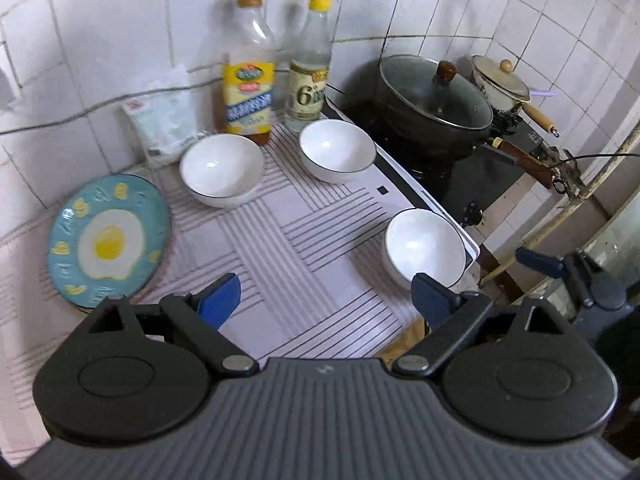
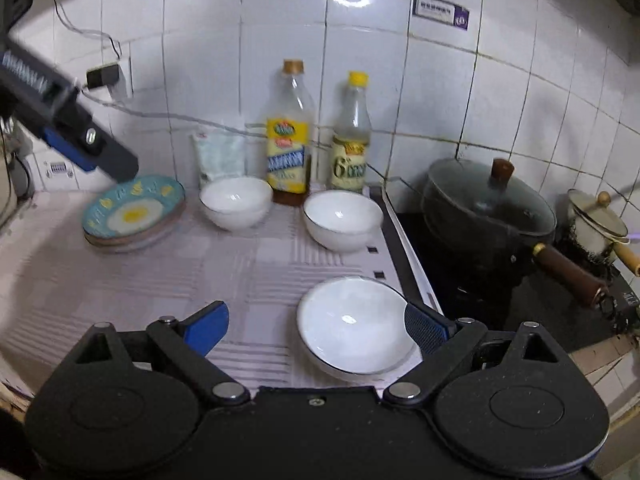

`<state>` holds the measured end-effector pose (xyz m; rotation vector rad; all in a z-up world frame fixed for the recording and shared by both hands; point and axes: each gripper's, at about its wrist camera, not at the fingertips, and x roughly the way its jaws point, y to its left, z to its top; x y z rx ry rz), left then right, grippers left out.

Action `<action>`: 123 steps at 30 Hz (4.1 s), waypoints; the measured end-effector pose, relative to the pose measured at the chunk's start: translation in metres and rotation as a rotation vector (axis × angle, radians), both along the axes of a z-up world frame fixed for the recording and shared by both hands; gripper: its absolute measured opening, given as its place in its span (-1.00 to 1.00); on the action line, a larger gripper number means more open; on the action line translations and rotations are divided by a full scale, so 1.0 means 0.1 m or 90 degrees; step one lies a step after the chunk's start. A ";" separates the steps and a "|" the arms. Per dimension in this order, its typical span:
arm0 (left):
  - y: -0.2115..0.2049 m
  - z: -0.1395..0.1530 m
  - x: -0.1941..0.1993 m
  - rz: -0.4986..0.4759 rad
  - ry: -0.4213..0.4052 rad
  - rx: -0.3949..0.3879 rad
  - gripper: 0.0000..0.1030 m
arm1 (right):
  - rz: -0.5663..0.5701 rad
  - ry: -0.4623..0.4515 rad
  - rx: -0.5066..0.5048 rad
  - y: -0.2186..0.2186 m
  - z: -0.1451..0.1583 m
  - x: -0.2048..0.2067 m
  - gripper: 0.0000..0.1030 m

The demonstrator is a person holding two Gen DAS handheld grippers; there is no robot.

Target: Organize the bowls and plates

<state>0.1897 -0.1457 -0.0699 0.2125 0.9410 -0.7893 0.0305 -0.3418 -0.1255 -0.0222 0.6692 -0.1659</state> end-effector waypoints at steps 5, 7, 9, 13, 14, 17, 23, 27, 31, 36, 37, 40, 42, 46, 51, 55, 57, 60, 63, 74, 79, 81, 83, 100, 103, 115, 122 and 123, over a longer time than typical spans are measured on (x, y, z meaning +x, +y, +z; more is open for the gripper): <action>-0.39 -0.37 -0.02 0.022 0.040 -0.011 0.76 | 0.019 0.021 0.023 -0.36 -0.48 0.00 0.88; -0.52 -0.53 -0.02 0.031 0.056 -0.017 0.76 | 0.025 0.031 0.037 -0.48 -0.68 0.02 0.88; -0.65 -0.71 -0.01 0.044 0.079 -0.023 0.75 | 0.033 0.044 0.039 -0.57 -0.88 0.05 0.88; -0.91 -1.11 -0.01 0.063 0.119 -0.028 0.67 | 0.036 0.039 0.028 -0.65 -1.19 0.12 0.88; -0.96 -1.20 0.00 0.063 0.128 -0.026 0.65 | 0.031 0.030 0.028 -0.67 -1.25 0.15 0.88; -1.12 -1.41 -0.03 0.068 0.123 0.003 0.37 | 0.034 -0.008 0.038 -0.69 -1.34 0.18 0.88; -1.25 -1.58 -0.05 0.081 0.115 0.001 0.17 | 0.069 -0.048 0.029 -0.64 -1.44 0.23 0.88; -1.32 -1.66 0.00 0.086 0.122 -0.005 -0.30 | 0.070 -0.062 0.026 -0.67 -1.49 0.28 0.86; -1.35 -1.70 0.04 0.089 0.142 -0.019 -0.60 | 0.085 -0.069 0.032 -0.70 -1.49 0.33 0.82; -1.34 -1.68 0.00 0.089 0.132 -0.013 -0.61 | 0.084 -0.064 0.038 -0.68 -1.49 0.34 0.82; -1.33 -1.68 -0.01 0.089 0.131 -0.011 -0.61 | 0.086 -0.064 0.038 -0.66 -1.48 0.33 0.82; -1.27 -1.64 -0.03 0.091 0.125 -0.011 -0.61 | 0.089 -0.063 0.041 -0.63 -1.46 0.34 0.82; -1.20 -1.59 -0.06 0.095 0.119 -0.007 -0.61 | 0.096 -0.063 0.041 -0.58 -1.43 0.36 0.82; -1.01 -1.46 -0.09 0.106 0.096 -0.002 -0.62 | 0.120 -0.073 0.035 -0.44 -1.33 0.38 0.82; -0.72 -1.29 -0.08 0.142 0.073 0.009 -0.61 | 0.171 -0.087 0.029 -0.17 -1.21 0.47 0.82; -0.42 -1.18 -0.05 0.182 0.062 0.009 -0.61 | 0.216 -0.100 0.028 0.04 -1.13 0.56 0.82; -0.28 -1.16 -0.03 0.206 0.060 0.009 -0.61 | 0.241 -0.106 0.031 0.14 -1.11 0.62 0.82; -0.05 -1.15 0.01 0.243 0.057 0.011 -0.61 | 0.284 -0.111 0.033 0.32 -1.10 0.72 0.82; 0.15 -1.15 0.09 0.275 0.062 0.012 -0.61 | 0.325 -0.112 0.028 0.48 -1.10 0.84 0.82; 0.48 -1.38 0.34 0.340 0.100 0.025 -0.61 | 0.402 -0.079 0.041 0.81 -1.27 1.17 0.82; 0.50 -1.55 0.50 0.353 0.126 0.023 -0.61 | 0.406 -0.053 0.044 0.81 -1.40 1.36 0.82; 0.47 -1.61 0.55 0.353 0.133 0.030 -0.61 | 0.411 -0.038 0.046 0.80 -1.47 1.43 0.81; 0.45 -1.67 0.59 0.351 0.140 0.042 -0.61 | 0.410 -0.012 0.056 0.80 -1.52 1.50 0.79; 0.53 -1.50 0.53 0.360 0.138 0.070 -0.20 | 0.337 0.074 0.152 0.63 -1.25 1.44 0.84; 0.54 -1.34 0.48 0.353 0.128 0.084 -0.15 | 0.321 0.054 0.137 0.54 -1.12 1.24 0.84; 0.29 -0.61 0.28 0.261 0.064 0.085 0.09 | 0.193 -0.067 0.143 -0.10 -0.40 0.64 0.80; 0.07 -0.37 0.38 0.229 0.032 0.041 0.23 | 0.101 -0.137 0.149 -0.39 -0.20 0.64 0.55; 0.03 -0.37 0.41 0.227 0.031 0.034 0.24 | 0.081 -0.141 0.146 -0.43 -0.21 0.69 0.46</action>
